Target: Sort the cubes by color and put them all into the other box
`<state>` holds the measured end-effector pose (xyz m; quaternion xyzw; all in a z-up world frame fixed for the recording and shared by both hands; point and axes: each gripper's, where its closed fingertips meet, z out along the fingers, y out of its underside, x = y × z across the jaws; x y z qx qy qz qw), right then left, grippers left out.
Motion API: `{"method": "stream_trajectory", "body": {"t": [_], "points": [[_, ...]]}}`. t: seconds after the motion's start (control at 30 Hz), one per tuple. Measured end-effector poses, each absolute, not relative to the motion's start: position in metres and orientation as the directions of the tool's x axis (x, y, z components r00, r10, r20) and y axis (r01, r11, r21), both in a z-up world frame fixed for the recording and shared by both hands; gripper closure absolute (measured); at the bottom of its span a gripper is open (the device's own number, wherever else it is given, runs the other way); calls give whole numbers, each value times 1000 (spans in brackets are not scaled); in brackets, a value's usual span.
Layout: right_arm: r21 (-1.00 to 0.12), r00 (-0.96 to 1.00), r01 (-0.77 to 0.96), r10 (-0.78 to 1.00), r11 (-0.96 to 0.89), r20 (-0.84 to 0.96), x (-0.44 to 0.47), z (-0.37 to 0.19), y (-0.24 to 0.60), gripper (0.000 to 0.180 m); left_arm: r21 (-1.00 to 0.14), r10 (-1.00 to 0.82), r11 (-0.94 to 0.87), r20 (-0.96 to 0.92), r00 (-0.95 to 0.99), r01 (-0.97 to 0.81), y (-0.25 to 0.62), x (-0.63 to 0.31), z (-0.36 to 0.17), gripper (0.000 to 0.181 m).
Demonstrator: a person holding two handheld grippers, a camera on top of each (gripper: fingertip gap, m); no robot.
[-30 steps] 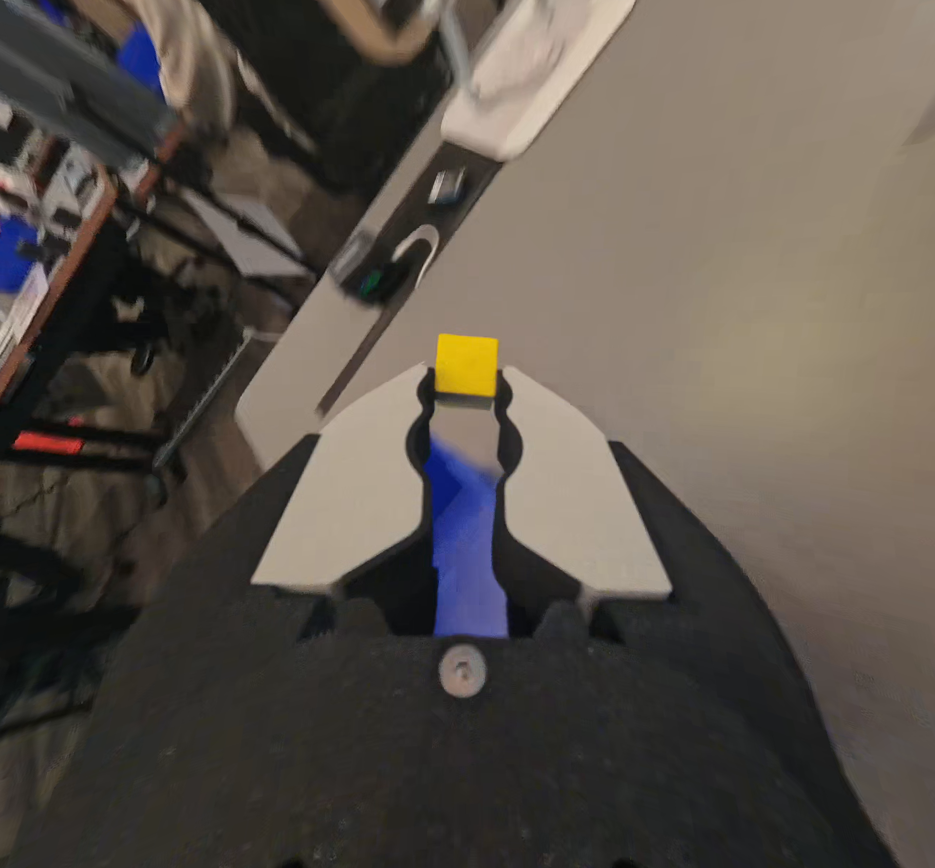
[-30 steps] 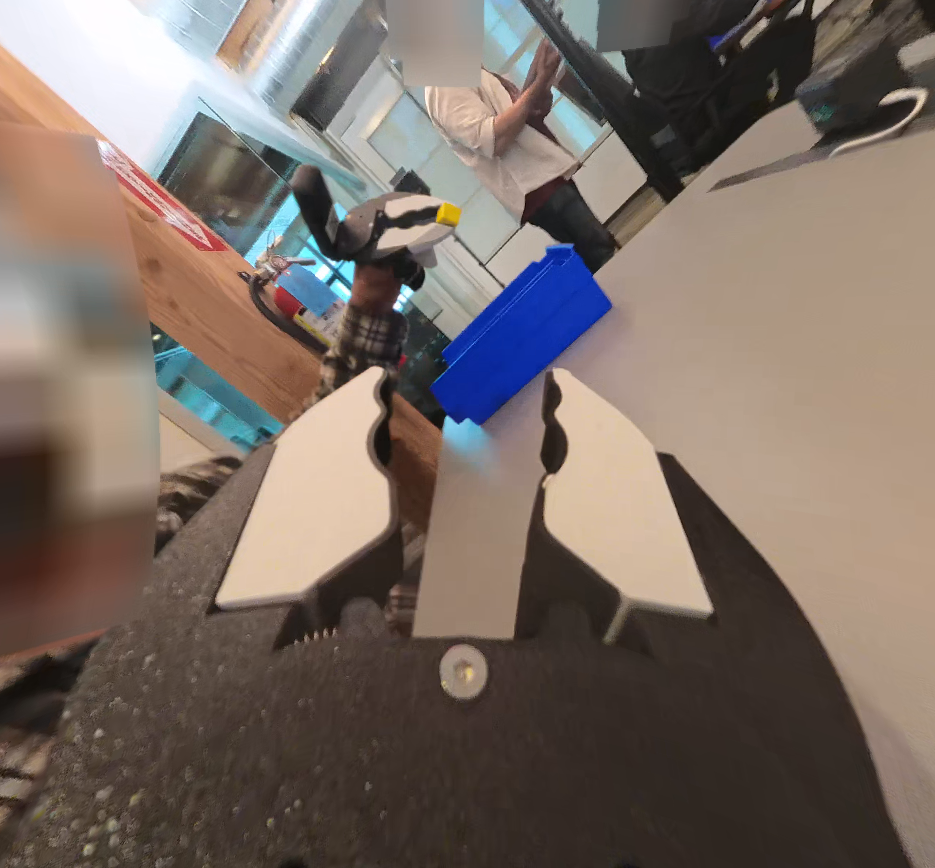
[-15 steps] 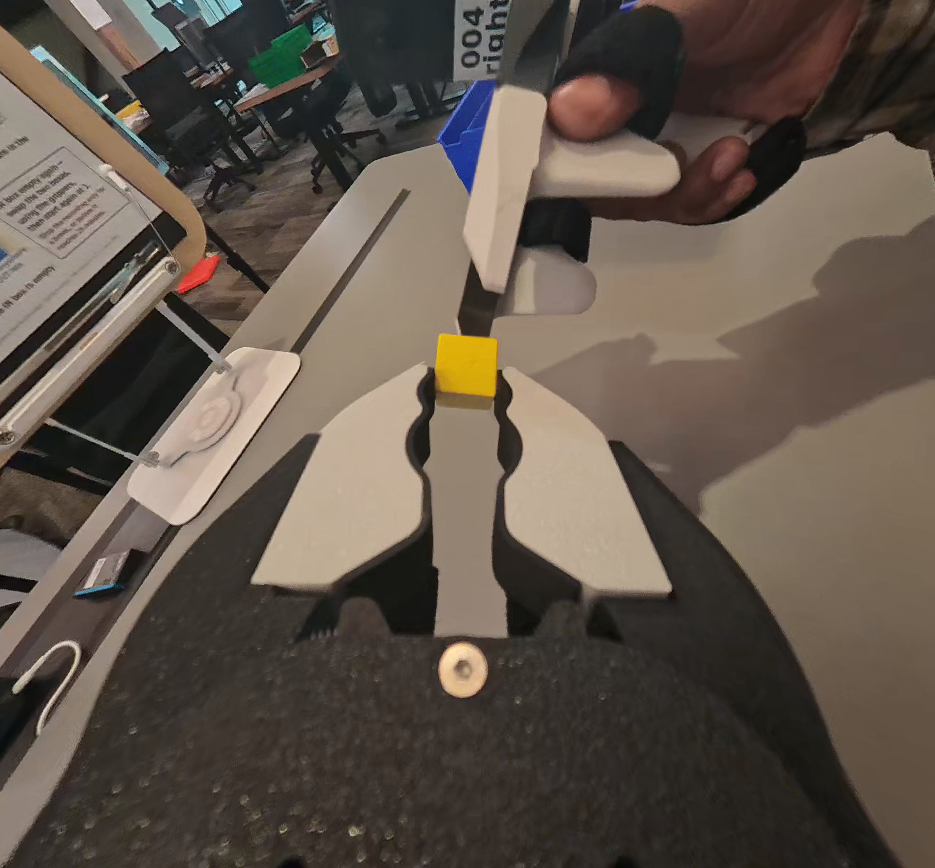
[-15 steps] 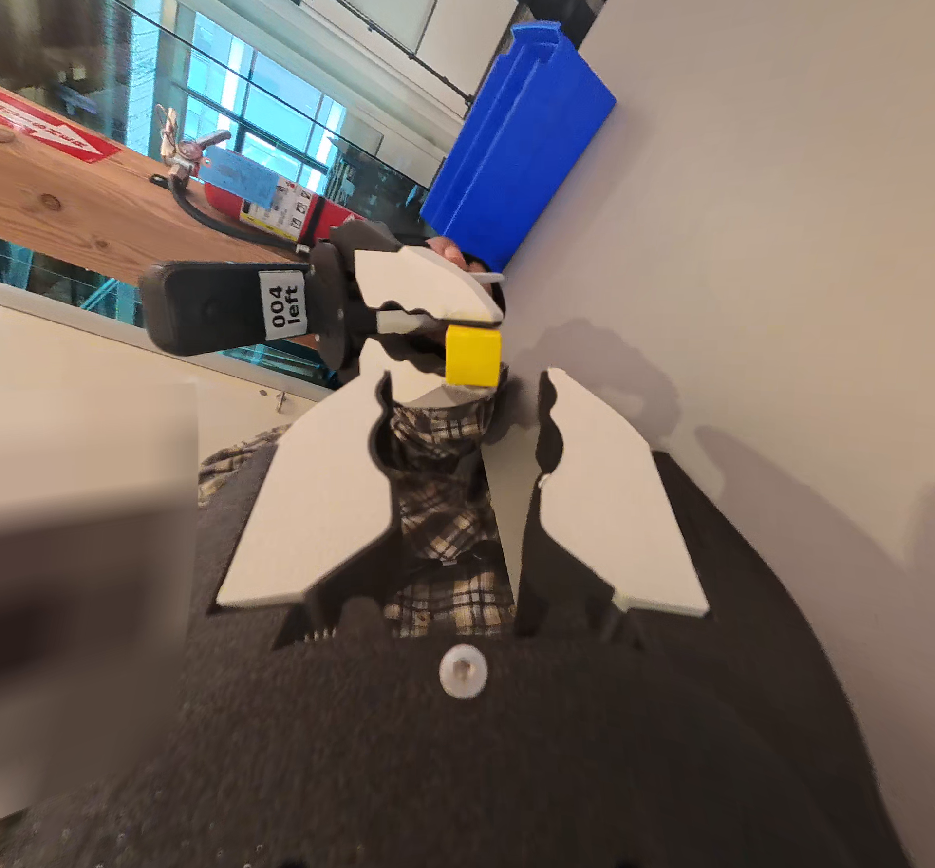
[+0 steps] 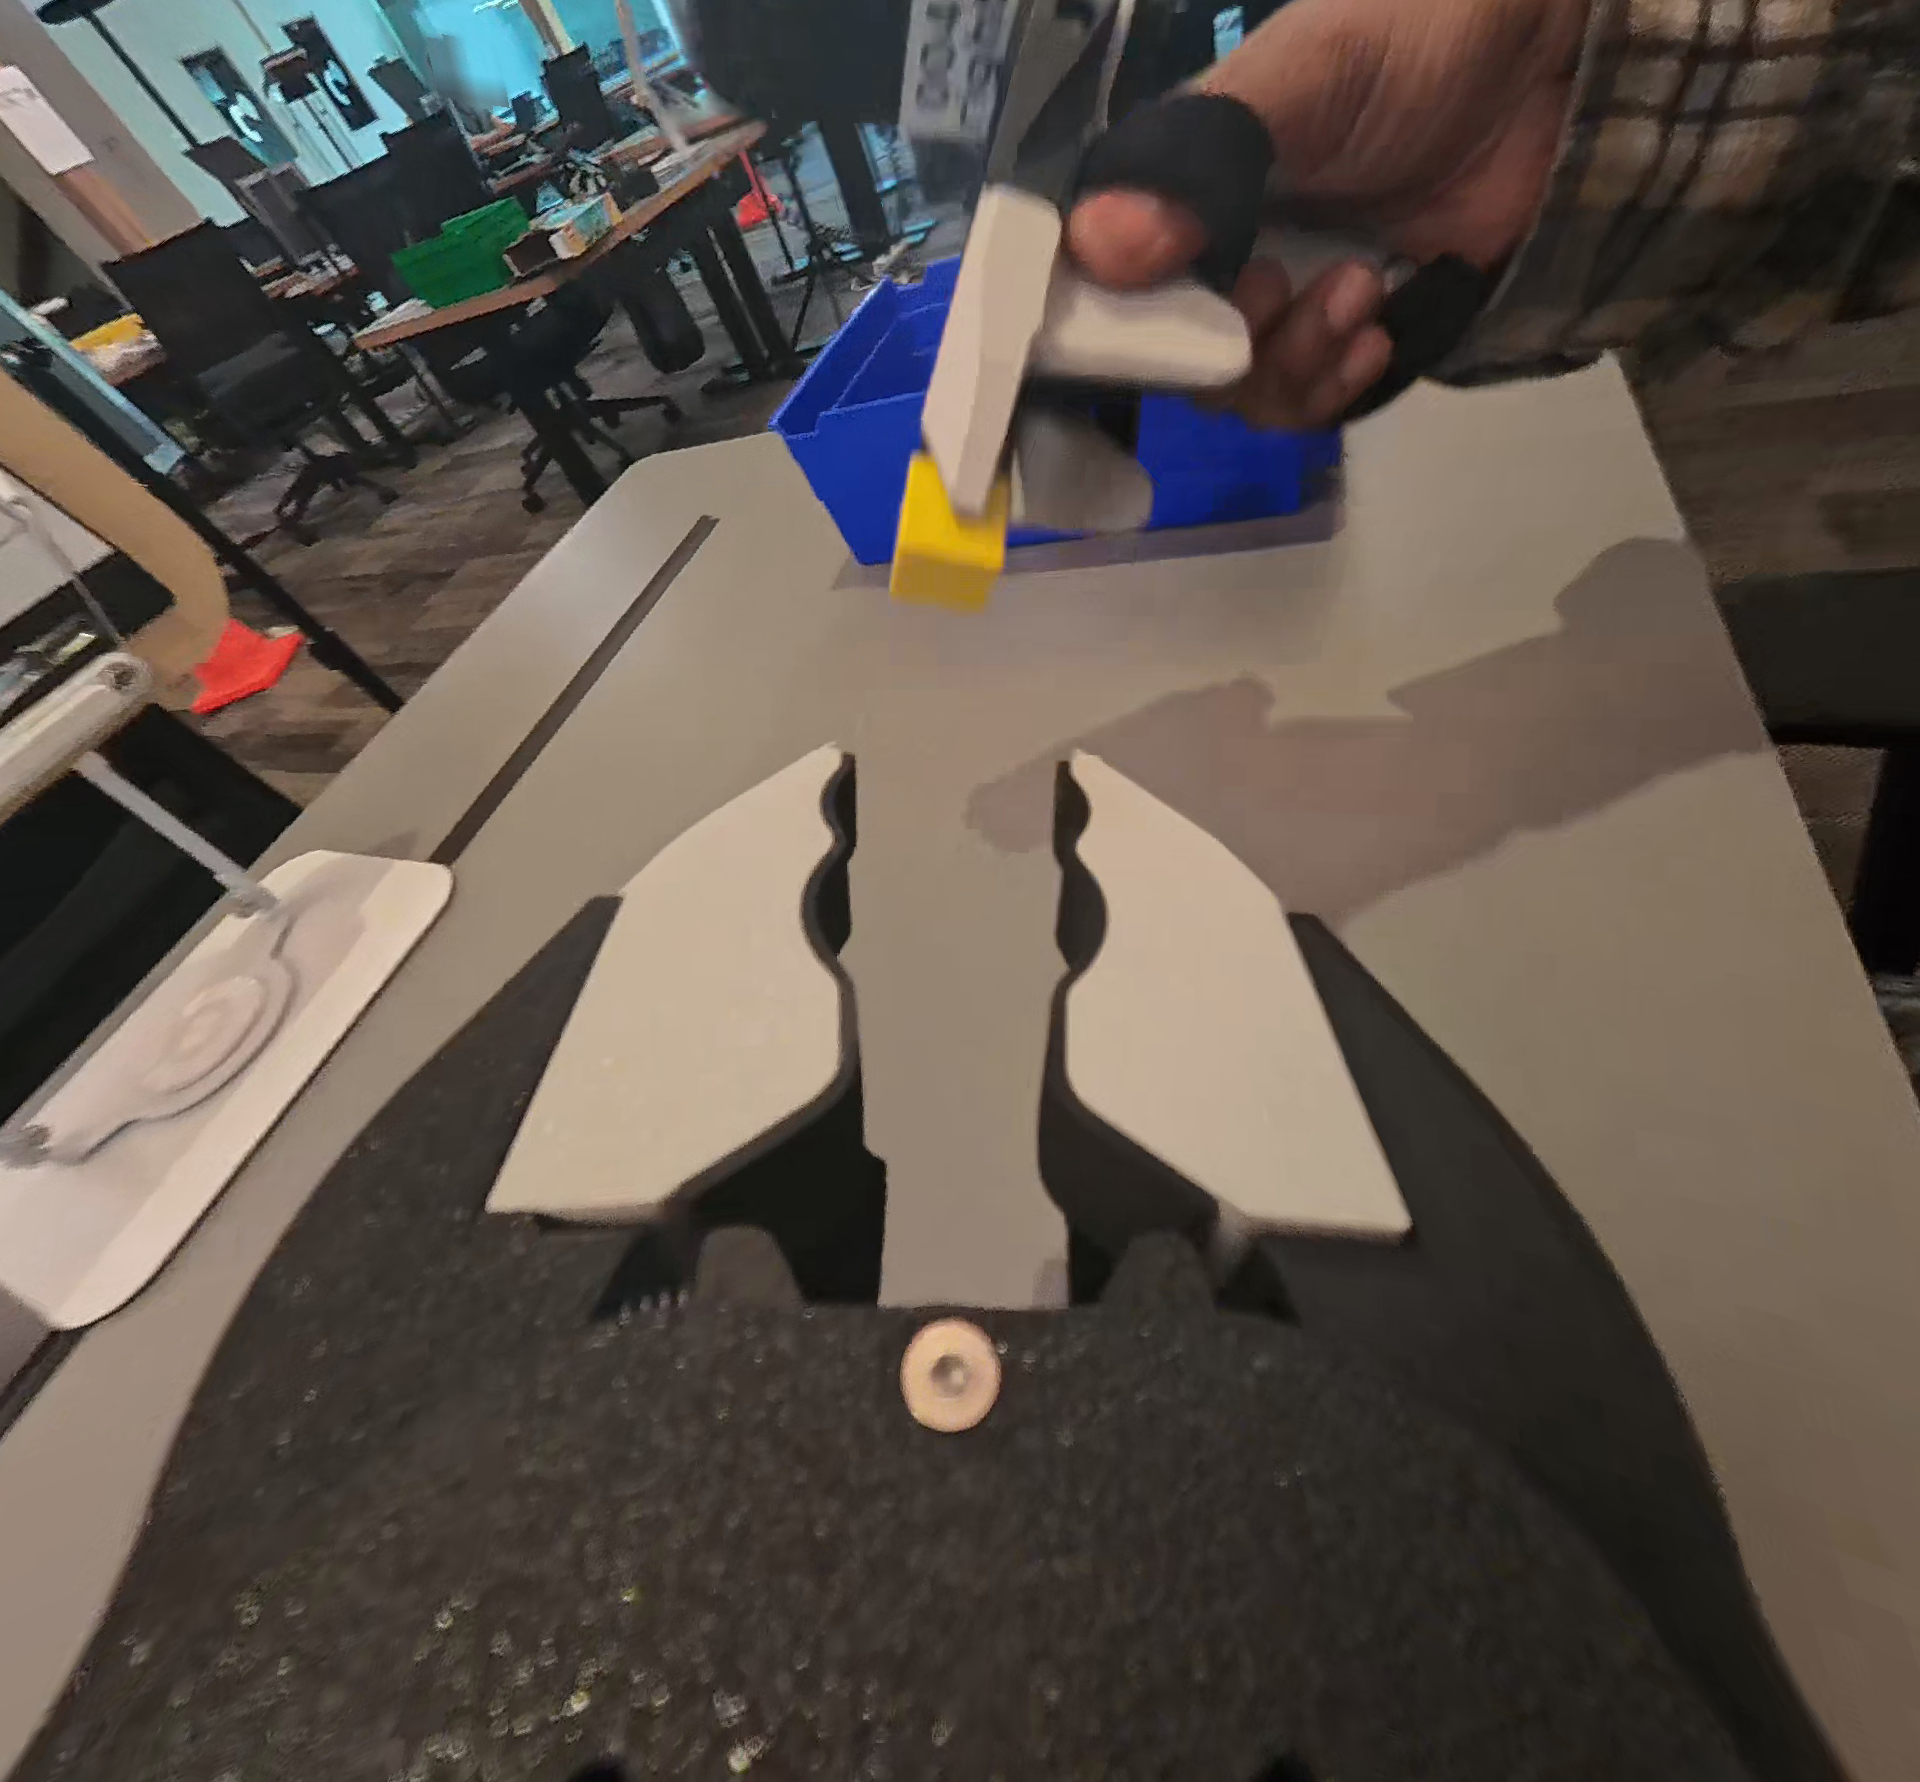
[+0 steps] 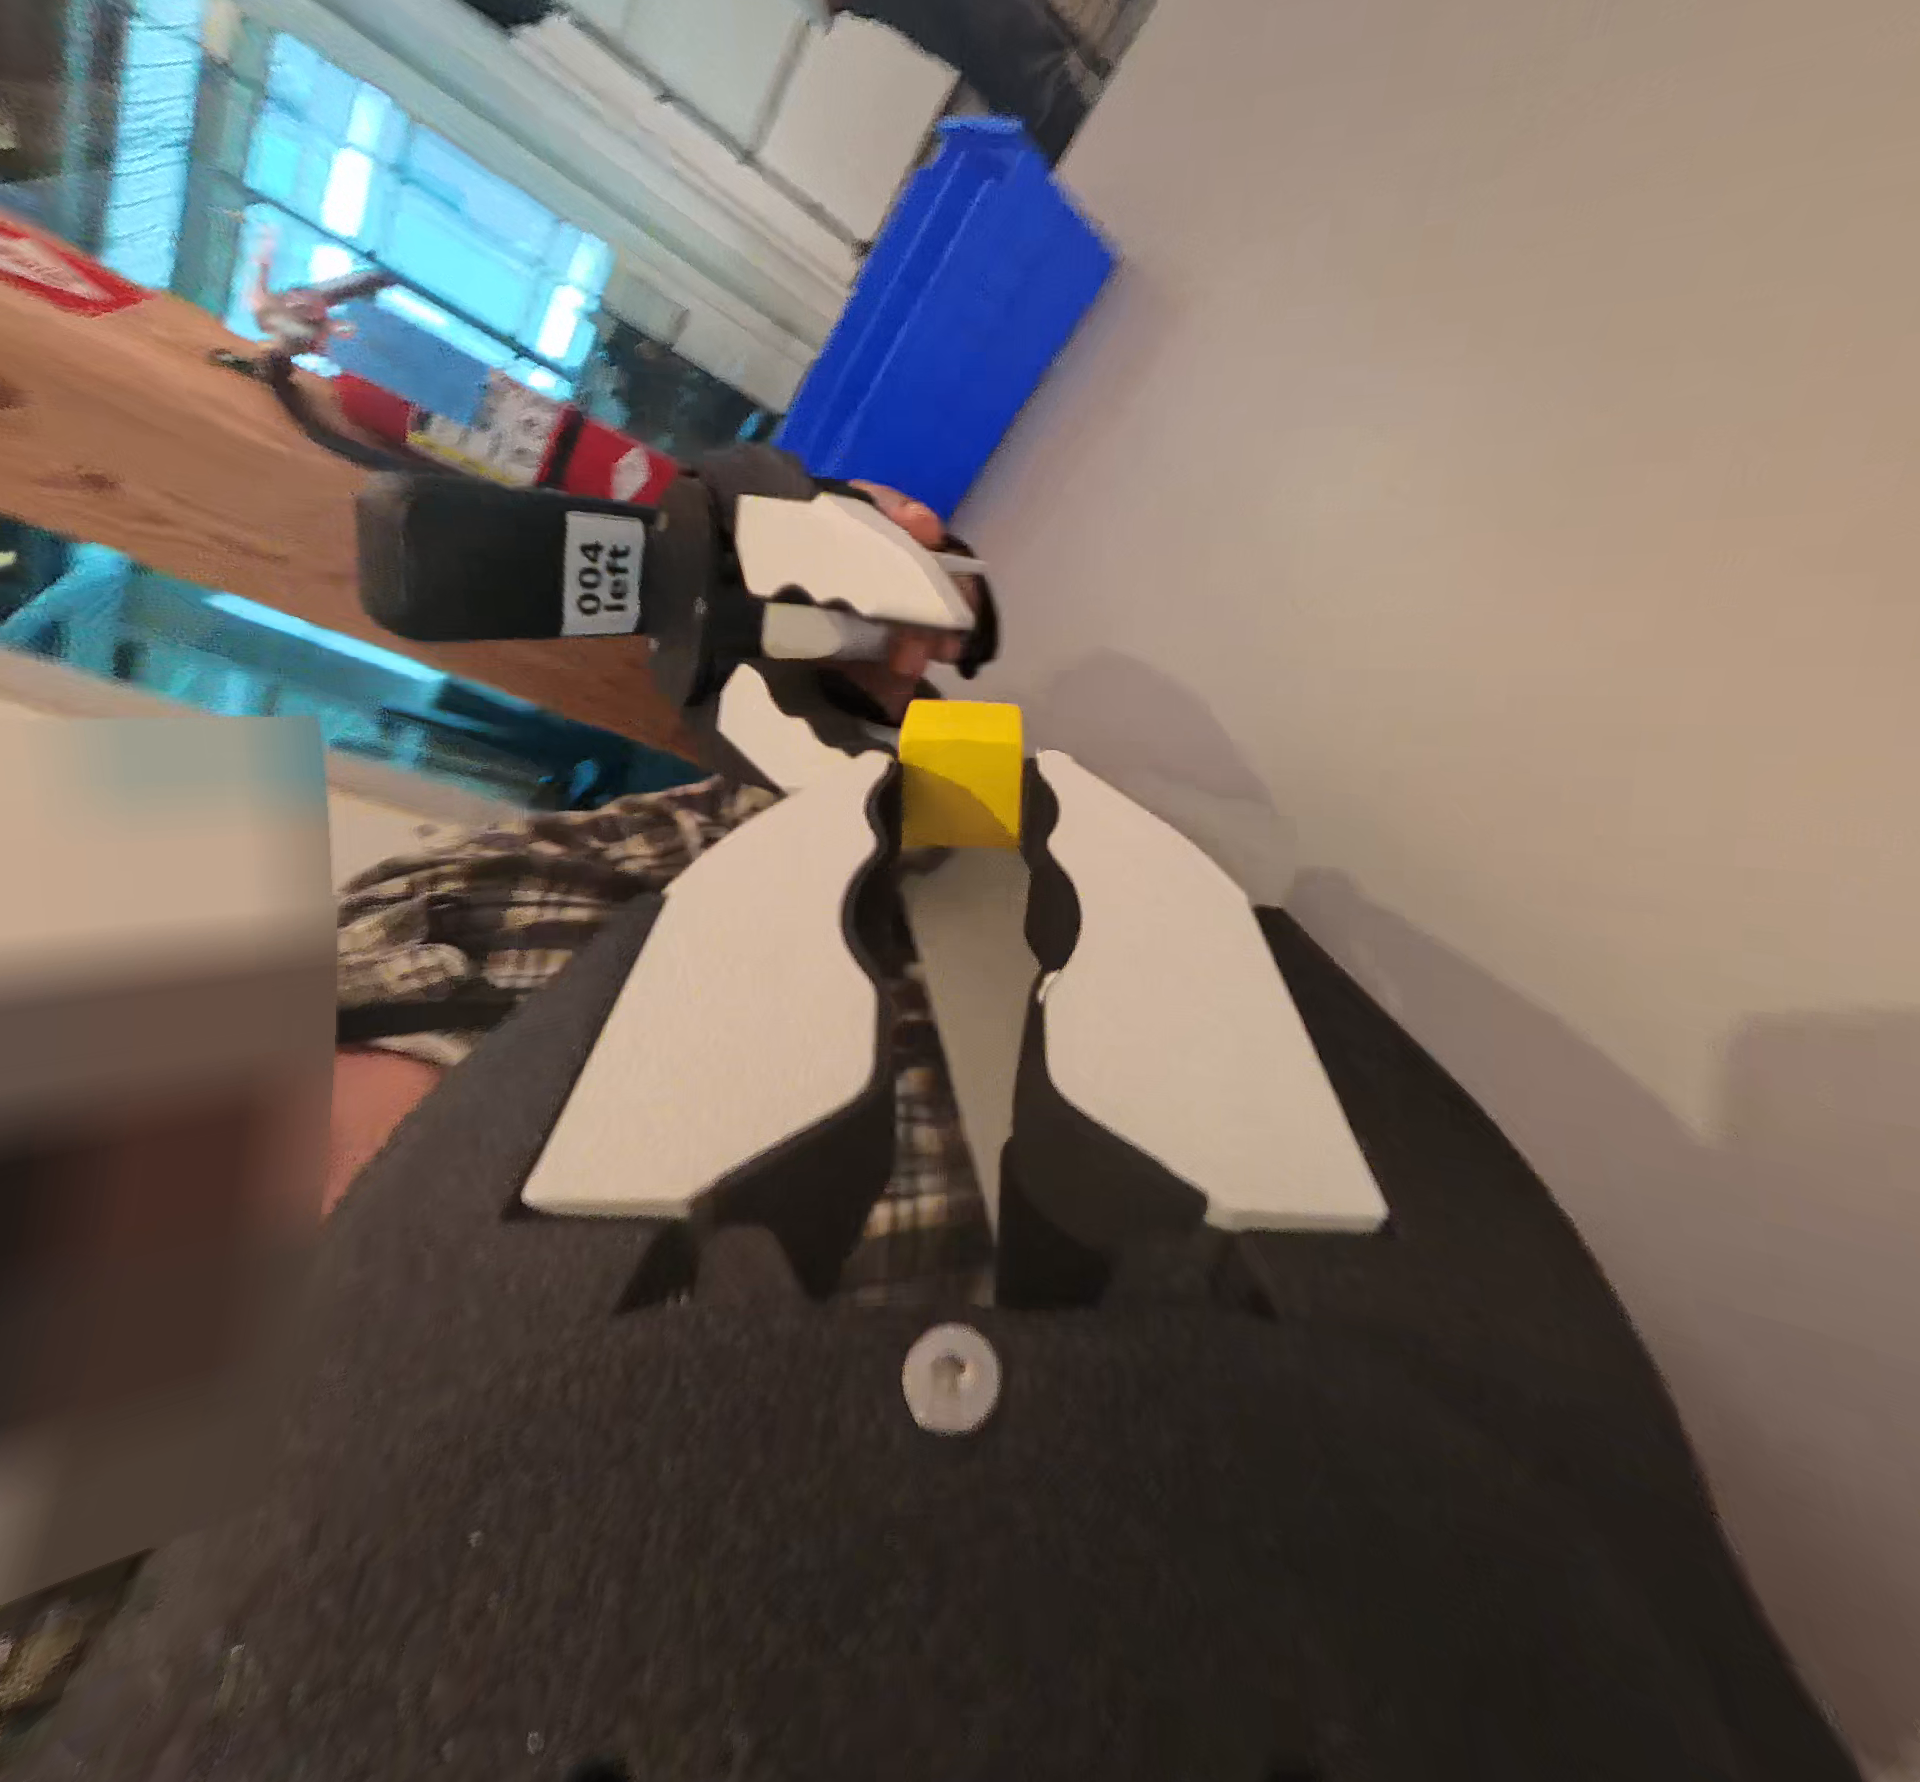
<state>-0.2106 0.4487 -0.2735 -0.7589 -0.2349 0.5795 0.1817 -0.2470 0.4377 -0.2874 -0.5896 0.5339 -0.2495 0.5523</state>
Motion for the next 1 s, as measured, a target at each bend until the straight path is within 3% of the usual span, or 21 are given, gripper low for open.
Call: {"method": "stream_trajectory", "body": {"t": [0.13, 0.3, 0.43, 0.63, 0.8, 0.87, 1.0], "points": [[-600, 552, 98, 545, -794, -632, -91, -280, 487, 158, -944, -931, 158, -240, 275, -291, 437, -241, -304, 133], [-537, 932, 109, 274, -837, -238, 99, -305, 528, 158, -939, -939, 160, -241, 247, -305, 437, -234, -322, 134], [-407, 983, 65, 128, -911, -130, 170, -340, 535, 158, -924, -939, 176, -261, 223, -340, 436, -228, -335, 136], [-236, 994, 99, 84, -967, 74, 205, -396, 544, 158, -909, -943, 193, -276, 186, -368, 432, -221, -345, 141], [-176, 977, 127, 92, -976, 194, 218, -418, 549, 158, -892, -940, 218, -301, 161, -396, 428, -221, -350, 142], [-148, 965, 131, 92, -980, 245, 222, -418, 546, 148, -892, -940, 216, -300, 162, -398, 427, -221, -350, 142], [-205, 950, 186, 122, -961, 287, 211, -367, 546, 136, -911, -944, 190, -272, 188, -367, 429, -227, -341, 140]]}}
